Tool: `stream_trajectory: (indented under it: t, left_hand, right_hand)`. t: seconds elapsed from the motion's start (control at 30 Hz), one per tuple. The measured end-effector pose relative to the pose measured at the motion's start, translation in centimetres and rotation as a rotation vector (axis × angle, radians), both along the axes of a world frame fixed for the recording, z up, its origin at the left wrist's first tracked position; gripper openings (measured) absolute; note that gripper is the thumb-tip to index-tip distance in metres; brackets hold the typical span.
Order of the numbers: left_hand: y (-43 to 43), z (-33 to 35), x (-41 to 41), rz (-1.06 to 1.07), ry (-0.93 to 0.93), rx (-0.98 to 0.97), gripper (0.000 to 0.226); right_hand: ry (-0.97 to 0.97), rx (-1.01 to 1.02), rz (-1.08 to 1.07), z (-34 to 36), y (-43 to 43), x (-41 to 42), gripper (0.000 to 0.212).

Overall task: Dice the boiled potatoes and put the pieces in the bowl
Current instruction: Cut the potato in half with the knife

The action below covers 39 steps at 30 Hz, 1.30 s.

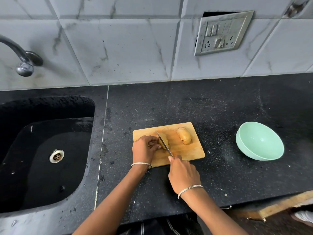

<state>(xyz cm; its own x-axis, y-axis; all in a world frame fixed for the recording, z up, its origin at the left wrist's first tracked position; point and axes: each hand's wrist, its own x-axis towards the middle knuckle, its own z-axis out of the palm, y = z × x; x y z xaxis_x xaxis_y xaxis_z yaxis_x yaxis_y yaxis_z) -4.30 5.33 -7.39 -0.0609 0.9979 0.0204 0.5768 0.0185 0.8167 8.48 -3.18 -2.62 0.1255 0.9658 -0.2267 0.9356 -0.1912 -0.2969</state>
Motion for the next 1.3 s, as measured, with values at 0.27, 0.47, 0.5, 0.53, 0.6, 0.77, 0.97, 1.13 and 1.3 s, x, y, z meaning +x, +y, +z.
stream_trajectory:
  t: [0.27,0.47,0.5,0.53,0.6,0.77,0.97,1.13,1.3]
  left_hand:
    - [-0.1,0.1,-0.1,0.024,-0.027,-0.019,0.023]
    - [0.2,0.0,-0.3,0.002,-0.008,-0.043,0.021]
    - [0.2,0.0,-0.3,0.003,0.005,-0.044,0.021]
    - [0.2,0.0,-0.3,0.008,0.017,-0.044,0.020]
    - [0.2,0.0,-0.3,0.015,0.023,-0.049,0.020]
    - [0.2,0.0,-0.3,0.019,0.039,-0.070,0.017]
    - [0.1,0.1,-0.3,0.042,0.029,-0.084,0.016]
    - [0.2,0.3,-0.3,0.039,0.018,-0.068,0.017]
    - [0.1,0.2,-0.2,0.041,0.005,-0.047,0.018]
  right_hand:
    - [-0.009,-0.011,0.007,-0.7,-0.2,-0.4,0.040]
    - [-0.016,-0.056,-0.009,-1.0,0.2,-0.9,0.042]
    - [-0.013,-0.059,-0.012,-1.0,0.3,-1.0,0.043]
    - [-0.016,-0.061,-0.014,-1.1,0.5,-1.1,0.043]
    - [-0.026,-0.061,-0.014,-1.2,0.8,-1.2,0.043]
    - [-0.051,-0.060,0.007,-1.5,1.4,-1.6,0.042]
    - [-0.111,-0.062,0.037,-2.0,1.5,-1.8,0.041]
    - [-0.106,-0.083,0.059,-1.9,1.7,-1.6,0.042]
    - [-0.072,-0.095,0.024,-1.7,0.5,-0.8,0.042]
